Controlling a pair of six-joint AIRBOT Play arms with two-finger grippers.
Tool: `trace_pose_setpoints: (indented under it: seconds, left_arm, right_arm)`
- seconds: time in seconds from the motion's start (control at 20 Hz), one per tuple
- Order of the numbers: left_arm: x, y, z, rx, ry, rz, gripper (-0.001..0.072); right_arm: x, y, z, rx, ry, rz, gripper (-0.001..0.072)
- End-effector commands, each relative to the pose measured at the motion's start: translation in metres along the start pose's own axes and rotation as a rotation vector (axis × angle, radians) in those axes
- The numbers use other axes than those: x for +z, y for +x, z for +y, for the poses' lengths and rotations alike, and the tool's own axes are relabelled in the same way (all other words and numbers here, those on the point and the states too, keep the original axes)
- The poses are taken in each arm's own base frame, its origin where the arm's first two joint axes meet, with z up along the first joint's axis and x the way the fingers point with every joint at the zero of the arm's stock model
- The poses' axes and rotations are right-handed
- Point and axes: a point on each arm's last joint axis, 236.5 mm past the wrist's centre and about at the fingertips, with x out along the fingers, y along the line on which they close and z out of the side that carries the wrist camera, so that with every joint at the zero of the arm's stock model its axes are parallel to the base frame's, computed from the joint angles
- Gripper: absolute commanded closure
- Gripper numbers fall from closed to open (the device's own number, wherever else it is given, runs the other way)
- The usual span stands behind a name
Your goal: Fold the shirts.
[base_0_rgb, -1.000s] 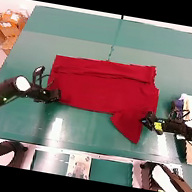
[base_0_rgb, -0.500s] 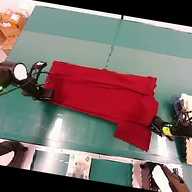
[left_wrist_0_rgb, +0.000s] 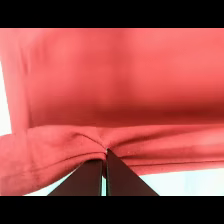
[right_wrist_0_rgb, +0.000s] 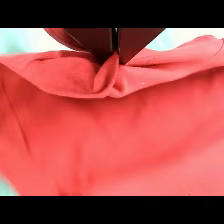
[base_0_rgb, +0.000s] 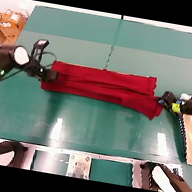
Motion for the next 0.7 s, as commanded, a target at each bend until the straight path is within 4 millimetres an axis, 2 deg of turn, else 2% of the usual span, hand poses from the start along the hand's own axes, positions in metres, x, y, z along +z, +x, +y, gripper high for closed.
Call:
trace_pose_setpoints:
  seconds: [0.0, 0.15, 0.3, 0.35, 0.4, 0.45, 0.5, 0.6, 0.65]
  left_arm:
    - [0.052, 0.012, -0.006, -0.009, 0.029, -0.054, 0.0688]
    - [0.082, 0.042, -0.006, -0.007, 0.026, -0.045, 0.0688]
    - [0.102, 0.075, -0.003, -0.005, 0.022, -0.032, 0.0686]
    - [0.11, 0.084, -0.003, -0.006, 0.019, -0.047, 0.0684]
    - [0.12, 0.086, -0.003, -0.006, 0.019, -0.08, 0.0516]
    - [0.134, 0.084, -0.003, -0.007, 0.018, -0.135, 0.0109]
    - [0.146, 0.079, -0.002, -0.009, -0.01, -0.178, -0.0003]
    - [0.16, 0.064, 0.009, 0.003, -0.036, -0.203, 0.0001]
    - [0.162, 0.056, 0.018, 0.012, -0.048, -0.189, 0.0001]
  right_arm:
    - [0.049, 0.022, 0.028, 0.039, -0.035, -0.065, 0.0691]
    - [0.077, 0.061, 0.033, 0.029, -0.044, -0.07, 0.069]
    - [0.094, 0.103, 0.032, 0.017, -0.039, -0.044, 0.069]
    - [0.099, 0.116, 0.031, 0.014, -0.04, -0.037, 0.0654]
    - [0.105, 0.125, 0.03, 0.011, -0.039, -0.036, 0.0519]
    - [0.113, 0.13, 0.03, 0.011, -0.038, -0.04, 0.0394]
    - [0.124, 0.128, 0.029, 0.014, -0.035, -0.056, 0.034]
    - [0.145, 0.11, 0.023, 0.014, -0.071, -0.078, 0.0245]
    - [0.151, 0.098, 0.014, 0.01, -0.099, -0.061, 0.0193]
